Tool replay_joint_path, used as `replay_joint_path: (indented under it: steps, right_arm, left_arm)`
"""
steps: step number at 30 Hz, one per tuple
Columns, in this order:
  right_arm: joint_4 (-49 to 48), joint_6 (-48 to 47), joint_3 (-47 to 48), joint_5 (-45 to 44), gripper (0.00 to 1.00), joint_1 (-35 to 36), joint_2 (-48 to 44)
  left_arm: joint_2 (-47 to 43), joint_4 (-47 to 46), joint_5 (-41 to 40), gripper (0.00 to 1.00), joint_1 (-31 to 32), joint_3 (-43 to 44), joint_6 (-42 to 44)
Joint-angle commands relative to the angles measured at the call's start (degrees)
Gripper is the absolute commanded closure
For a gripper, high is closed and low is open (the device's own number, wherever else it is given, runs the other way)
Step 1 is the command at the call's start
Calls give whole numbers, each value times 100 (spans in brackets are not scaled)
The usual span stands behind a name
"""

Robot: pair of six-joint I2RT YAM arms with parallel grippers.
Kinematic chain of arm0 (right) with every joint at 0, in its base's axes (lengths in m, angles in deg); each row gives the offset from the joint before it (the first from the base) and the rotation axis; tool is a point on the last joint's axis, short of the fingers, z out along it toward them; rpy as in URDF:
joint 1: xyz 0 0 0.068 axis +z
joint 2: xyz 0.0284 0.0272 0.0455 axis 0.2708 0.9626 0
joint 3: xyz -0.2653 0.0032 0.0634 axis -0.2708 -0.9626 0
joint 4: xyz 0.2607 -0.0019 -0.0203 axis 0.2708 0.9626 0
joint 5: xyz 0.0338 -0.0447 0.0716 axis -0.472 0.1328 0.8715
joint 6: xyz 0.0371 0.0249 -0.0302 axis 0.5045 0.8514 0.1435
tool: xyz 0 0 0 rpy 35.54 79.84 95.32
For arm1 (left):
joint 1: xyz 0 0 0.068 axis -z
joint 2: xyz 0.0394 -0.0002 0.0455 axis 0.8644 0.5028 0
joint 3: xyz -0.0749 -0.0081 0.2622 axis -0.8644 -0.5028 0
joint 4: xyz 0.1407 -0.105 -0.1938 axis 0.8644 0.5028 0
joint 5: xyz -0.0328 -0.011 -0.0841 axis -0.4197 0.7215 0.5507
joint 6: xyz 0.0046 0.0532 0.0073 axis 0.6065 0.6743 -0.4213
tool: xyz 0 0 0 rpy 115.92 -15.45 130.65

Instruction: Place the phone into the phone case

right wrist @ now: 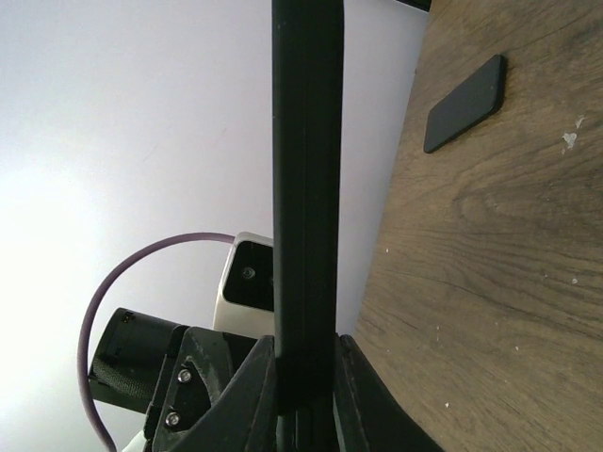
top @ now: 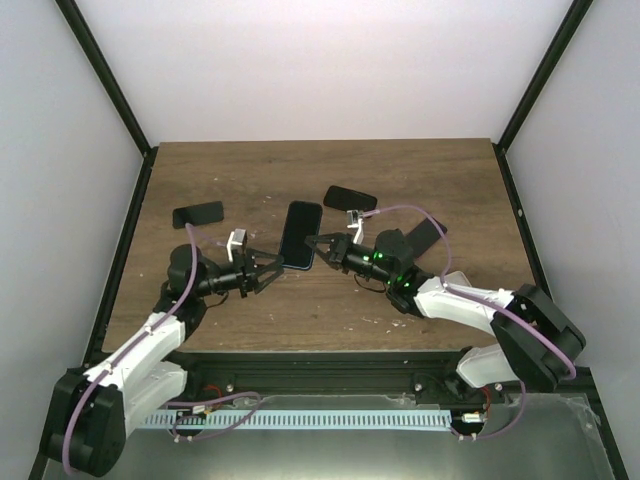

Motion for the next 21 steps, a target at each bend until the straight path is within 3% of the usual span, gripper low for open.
replay_joint_path:
  steps: [1, 6, 11, 16, 21]
  right_arm:
    - [-597, 82, 302, -118, 99, 15, -35]
    - [-606, 92, 301, -108, 99, 28, 13]
    - [-640, 74, 228, -29, 99, 37, 93]
    - [-728, 26, 119, 37, 99, 44, 147]
    - [-466, -144, 123, 29, 99, 46, 47]
  left_arm:
    - [105, -350, -95, 59, 38, -12, -106]
    - [146, -438, -134, 73, 37, -16, -114]
    - [163, -353, -152, 100, 37, 1, -52]
    - [141, 989, -249, 100, 37, 263, 670]
    - [65, 1148, -374, 96, 28, 238, 826]
